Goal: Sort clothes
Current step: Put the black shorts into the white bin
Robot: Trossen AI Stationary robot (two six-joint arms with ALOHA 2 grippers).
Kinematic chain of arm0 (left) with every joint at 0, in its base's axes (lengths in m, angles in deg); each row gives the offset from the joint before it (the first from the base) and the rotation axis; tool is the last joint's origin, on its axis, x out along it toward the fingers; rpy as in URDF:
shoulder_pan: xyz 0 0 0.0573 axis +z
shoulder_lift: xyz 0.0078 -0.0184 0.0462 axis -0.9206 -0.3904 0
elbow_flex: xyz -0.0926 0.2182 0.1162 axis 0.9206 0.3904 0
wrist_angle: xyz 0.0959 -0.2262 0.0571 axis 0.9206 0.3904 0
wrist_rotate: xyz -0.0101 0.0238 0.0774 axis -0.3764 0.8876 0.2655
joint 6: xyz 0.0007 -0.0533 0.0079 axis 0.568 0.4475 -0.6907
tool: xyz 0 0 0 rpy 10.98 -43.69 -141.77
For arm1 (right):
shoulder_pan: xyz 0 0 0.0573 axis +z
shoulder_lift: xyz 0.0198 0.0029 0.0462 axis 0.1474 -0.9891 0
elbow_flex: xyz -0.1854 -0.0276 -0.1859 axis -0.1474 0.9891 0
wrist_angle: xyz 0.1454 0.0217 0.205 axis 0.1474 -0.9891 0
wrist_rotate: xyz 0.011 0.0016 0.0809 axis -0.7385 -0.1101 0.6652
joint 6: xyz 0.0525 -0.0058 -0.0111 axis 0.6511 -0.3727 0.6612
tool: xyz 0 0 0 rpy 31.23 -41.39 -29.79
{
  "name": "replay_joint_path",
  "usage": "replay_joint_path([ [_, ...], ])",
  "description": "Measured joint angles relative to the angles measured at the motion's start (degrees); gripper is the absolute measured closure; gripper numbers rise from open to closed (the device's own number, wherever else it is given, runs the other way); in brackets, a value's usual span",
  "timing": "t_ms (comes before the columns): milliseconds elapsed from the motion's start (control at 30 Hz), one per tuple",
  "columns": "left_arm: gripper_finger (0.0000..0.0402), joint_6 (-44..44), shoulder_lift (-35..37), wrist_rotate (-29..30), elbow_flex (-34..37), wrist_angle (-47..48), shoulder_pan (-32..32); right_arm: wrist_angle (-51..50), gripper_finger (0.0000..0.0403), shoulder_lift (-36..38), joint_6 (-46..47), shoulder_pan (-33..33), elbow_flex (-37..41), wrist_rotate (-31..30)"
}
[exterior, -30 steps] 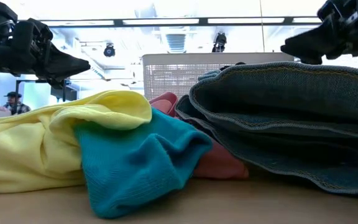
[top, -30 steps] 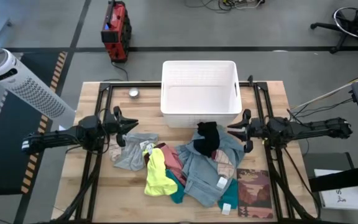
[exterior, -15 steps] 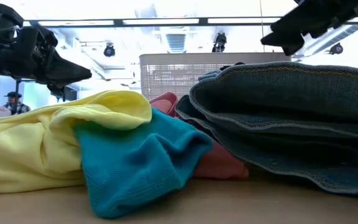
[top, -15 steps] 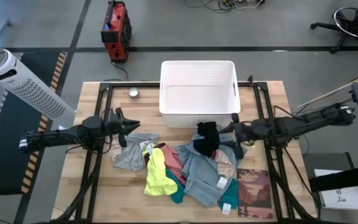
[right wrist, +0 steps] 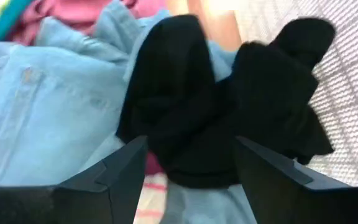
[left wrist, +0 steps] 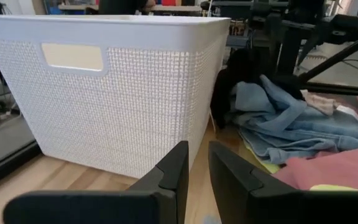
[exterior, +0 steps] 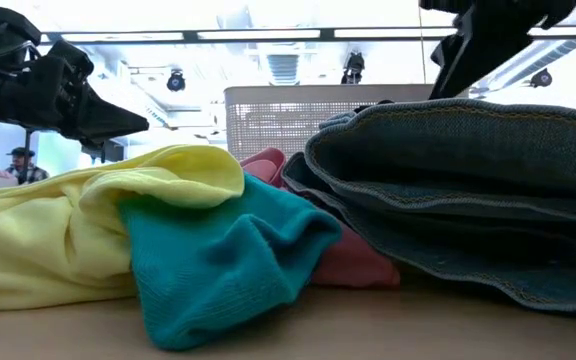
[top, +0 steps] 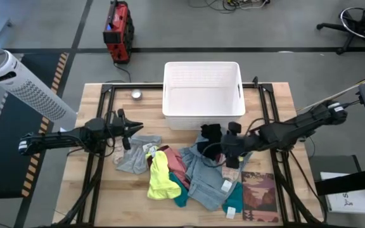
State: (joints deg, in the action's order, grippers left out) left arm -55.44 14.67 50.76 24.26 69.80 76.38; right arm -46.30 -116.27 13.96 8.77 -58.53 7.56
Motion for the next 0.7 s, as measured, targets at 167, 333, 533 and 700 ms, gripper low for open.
replay_joint_path([
  [167,0.0351,-1.11,-0.09,0.0,0.0,-1.99,0.0,-2.78,0.017,-5.16,3.32,-0.17,-3.82,-9.74],
  [333,0.0351,-3.05,0.1,0.0,0.0,-2.16,0.0,-2.47,0.0179,-9.23,3.62,-1.18,-7.24,-10.98],
  [533,0.0351,-2.42,-0.56,0.0,0.0,-2.24,0.0,-4.06,0.0221,-13.59,4.4,-4.37,-9.32,-11.08],
  [700,0.0351,-1.05,-1.73,-0.02,0.0,-1.83,0.0,-8.05,0.0327,-16.75,3.37,-5.84,-12.35,-10.94],
])
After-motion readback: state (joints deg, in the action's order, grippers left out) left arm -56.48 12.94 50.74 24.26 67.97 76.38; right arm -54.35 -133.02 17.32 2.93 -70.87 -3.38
